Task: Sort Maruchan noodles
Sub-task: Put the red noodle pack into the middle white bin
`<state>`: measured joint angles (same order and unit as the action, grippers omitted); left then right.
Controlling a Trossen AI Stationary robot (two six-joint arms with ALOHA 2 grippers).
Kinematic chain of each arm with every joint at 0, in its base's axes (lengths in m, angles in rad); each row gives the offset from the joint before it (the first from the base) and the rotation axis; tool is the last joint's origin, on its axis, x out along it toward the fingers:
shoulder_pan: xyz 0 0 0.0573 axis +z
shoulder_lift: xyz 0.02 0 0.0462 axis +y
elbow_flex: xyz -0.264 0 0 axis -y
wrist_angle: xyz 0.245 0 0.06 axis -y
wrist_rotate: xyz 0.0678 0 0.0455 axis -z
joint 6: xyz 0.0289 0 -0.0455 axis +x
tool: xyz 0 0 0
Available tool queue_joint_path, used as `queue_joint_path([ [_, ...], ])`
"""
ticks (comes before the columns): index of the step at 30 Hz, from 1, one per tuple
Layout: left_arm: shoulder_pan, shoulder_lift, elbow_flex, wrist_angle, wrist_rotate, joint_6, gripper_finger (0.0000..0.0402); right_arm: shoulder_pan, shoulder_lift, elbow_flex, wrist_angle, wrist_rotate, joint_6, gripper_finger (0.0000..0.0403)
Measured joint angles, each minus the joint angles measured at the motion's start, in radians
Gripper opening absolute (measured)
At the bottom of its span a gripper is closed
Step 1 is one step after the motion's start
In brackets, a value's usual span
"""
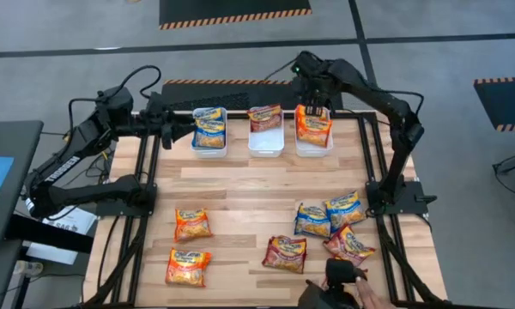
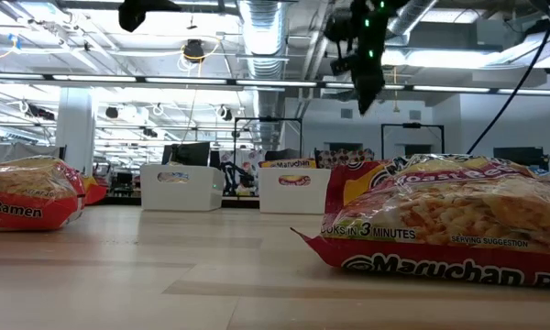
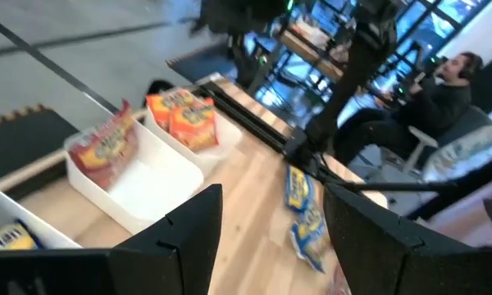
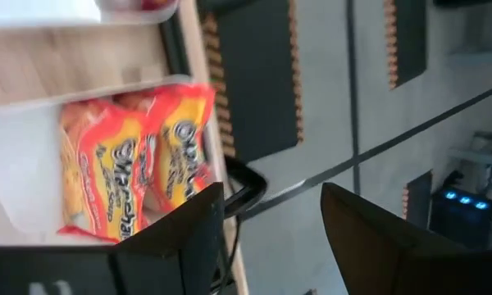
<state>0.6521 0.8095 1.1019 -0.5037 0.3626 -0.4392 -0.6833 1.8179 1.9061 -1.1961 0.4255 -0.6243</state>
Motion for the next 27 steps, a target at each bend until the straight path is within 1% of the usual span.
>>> queue_joint_path([
  [3,0.0,0.007,0.0,-0.002,0.009,-0.01,0.0199,0.021,0.0,0.094,-0.038,-0.001,0.031,0.023],
  [7,0.0,0.025,0.0,0.008,0.026,0.085,0.0199,0.058,0.0,0.227,-0.105,0.001,0.09,0.023],
  [10,0.0,0.056,0.0,0.011,0.076,0.111,0.0199,0.091,0.0,0.319,-0.157,0.0,0.148,0.023],
  [15,0.0,0.103,0.0,0.045,0.146,0.102,0.0199,0.155,0.0,0.446,-0.268,0.0,0.28,0.023],
  [18,0.0,0.124,0.0,0.048,0.219,0.034,0.0199,0.204,-0.032,0.434,-0.296,-0.005,0.366,0.023],
  [23,-0.009,0.126,0.0,0.046,0.339,0.016,0.0199,0.311,-0.074,0.431,-0.382,-0.037,0.519,0.023],
  [27,-0.035,0.12,0.0,0.044,0.365,0.012,0.0199,0.405,-0.109,0.431,-0.376,-0.061,0.656,0.023],
])
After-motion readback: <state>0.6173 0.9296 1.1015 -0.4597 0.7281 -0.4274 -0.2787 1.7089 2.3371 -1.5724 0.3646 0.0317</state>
